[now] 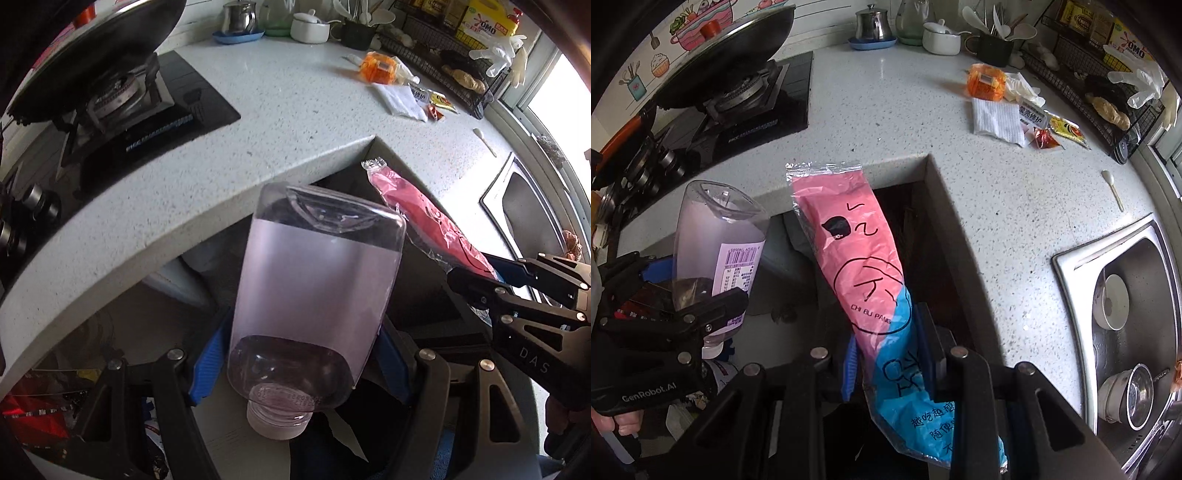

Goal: Collect trash
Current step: 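Carry the bottle and wrapper down to the red bucket and release the bottle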

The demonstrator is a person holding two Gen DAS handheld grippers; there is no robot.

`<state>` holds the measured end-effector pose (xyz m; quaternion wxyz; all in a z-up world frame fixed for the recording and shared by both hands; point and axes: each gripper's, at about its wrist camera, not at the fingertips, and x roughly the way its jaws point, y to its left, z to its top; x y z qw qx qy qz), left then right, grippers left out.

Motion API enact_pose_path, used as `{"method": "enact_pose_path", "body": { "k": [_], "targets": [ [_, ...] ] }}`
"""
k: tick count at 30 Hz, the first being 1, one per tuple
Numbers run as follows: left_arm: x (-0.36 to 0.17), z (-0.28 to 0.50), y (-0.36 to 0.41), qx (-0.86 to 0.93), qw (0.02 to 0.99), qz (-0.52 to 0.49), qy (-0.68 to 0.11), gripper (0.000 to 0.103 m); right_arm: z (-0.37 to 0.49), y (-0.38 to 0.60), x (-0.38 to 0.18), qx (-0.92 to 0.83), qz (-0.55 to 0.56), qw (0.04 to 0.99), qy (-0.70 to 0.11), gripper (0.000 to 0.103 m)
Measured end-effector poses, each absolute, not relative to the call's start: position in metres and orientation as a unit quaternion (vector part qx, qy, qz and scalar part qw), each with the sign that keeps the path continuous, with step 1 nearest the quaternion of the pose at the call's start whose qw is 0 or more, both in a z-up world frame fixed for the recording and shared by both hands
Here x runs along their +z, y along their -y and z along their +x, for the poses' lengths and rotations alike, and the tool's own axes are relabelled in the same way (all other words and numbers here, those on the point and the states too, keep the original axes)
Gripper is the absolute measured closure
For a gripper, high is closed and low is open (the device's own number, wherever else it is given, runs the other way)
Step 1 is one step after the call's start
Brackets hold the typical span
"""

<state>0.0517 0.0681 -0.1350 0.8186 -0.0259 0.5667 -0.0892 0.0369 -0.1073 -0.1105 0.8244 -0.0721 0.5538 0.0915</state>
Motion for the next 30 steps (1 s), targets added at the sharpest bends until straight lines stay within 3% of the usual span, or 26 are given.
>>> {"method": "enact_pose_path", "body": {
  "k": [30],
  "targets": [
    [-0.455, 0.071, -0.049, -0.127, 0.744, -0.026, -0.656, 0.032, 0.060, 0.144, -0.418, 0.025, -0.001, 0.778, -0.628, 0.077]
  ]
}}
